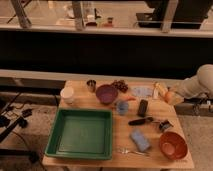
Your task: Place apple in table surface
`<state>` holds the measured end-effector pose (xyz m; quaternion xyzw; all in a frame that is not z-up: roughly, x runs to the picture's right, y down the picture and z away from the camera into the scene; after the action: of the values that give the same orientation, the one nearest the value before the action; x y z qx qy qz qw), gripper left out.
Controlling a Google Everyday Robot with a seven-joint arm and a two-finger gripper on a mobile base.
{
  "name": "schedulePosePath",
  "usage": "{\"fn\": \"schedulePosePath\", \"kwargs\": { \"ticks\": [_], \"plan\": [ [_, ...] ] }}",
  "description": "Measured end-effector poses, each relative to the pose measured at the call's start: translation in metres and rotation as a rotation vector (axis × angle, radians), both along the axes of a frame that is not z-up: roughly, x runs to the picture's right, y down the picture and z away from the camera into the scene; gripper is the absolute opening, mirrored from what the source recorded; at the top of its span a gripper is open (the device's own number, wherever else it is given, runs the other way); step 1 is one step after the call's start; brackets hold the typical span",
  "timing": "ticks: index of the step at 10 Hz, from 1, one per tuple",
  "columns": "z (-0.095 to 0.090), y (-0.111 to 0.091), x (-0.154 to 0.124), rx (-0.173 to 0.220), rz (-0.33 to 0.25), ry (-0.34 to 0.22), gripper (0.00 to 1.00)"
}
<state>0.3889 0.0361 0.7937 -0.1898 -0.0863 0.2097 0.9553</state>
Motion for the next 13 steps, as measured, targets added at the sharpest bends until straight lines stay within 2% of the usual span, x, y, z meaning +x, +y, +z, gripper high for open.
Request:
{"fn": "schedulePosePath", "kwargs": {
  "ticks": [3,6,11,13],
  "plan": [
    [0.010,0.009,0.000,-0.025,-0.004,0.007,0.37],
    [0.030,0.019,-0.001,-0.065,-0.023,0.022,0.37],
    [0.070,0.042,0.004,-0.137,-0.074,0.057,0.37],
    [0.077,0.047,0.006,-0.163,-0.100,0.070,0.37]
  ]
}}
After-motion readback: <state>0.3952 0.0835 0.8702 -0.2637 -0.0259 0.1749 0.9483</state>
